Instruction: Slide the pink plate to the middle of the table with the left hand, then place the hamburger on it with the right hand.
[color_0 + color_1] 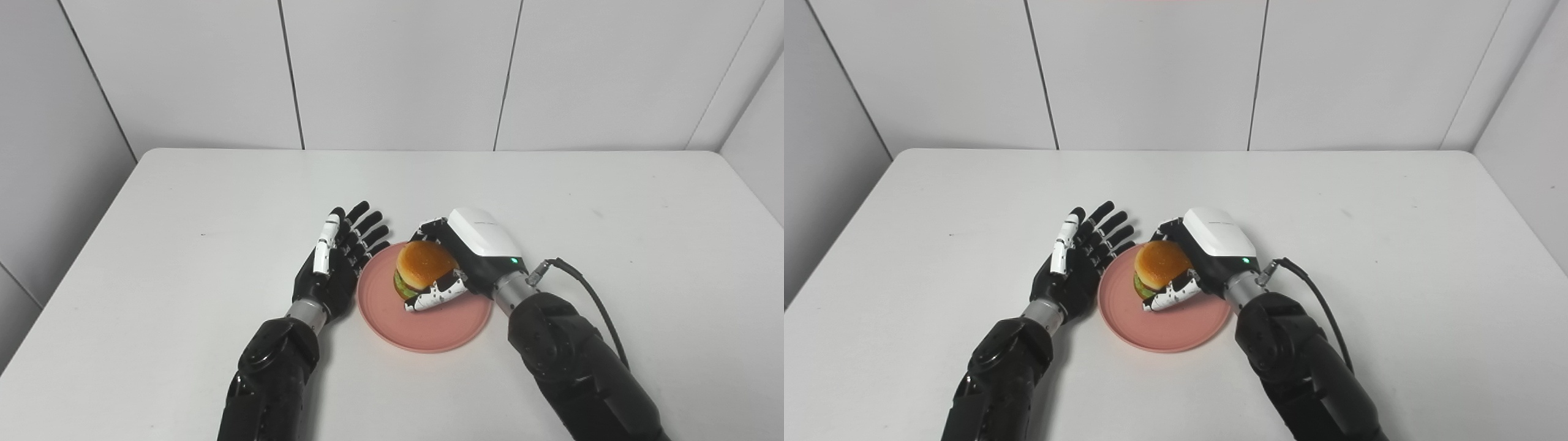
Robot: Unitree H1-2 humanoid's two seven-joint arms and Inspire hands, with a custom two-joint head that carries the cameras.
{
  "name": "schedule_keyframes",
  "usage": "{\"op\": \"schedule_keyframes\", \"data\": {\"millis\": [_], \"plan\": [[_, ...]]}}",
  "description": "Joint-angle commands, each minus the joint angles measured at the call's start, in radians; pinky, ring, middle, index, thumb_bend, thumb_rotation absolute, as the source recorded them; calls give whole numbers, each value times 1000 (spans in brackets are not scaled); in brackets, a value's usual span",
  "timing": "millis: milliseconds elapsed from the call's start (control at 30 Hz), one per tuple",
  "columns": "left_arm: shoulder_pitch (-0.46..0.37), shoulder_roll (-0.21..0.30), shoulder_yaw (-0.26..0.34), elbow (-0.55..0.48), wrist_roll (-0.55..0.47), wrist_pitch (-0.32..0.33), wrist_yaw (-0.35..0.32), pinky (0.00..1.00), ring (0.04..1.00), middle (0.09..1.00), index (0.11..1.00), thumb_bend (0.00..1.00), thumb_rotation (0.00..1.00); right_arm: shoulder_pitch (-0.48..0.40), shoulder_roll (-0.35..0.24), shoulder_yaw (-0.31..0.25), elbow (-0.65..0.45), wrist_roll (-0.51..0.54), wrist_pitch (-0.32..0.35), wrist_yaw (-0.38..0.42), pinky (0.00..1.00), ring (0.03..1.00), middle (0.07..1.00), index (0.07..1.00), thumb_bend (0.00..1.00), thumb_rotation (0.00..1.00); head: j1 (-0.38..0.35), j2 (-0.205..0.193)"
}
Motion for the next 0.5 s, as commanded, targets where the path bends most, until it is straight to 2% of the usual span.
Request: {"op": "schedule_keyframes", "data": {"millis": [0, 467], "plan": [[-13, -1, -5, -11, 10, 27, 13, 870, 875, 885, 885, 356, 1000, -23, 0, -8, -11, -1, -49, -13, 213, 294, 372, 484, 512, 128, 0, 1], [-12, -2, -6, -19, 11, 33, 18, 862, 870, 883, 882, 357, 1000, -22, -4, 6, 18, -33, -48, -2, 251, 344, 433, 487, 511, 132, -2, 10]]}}
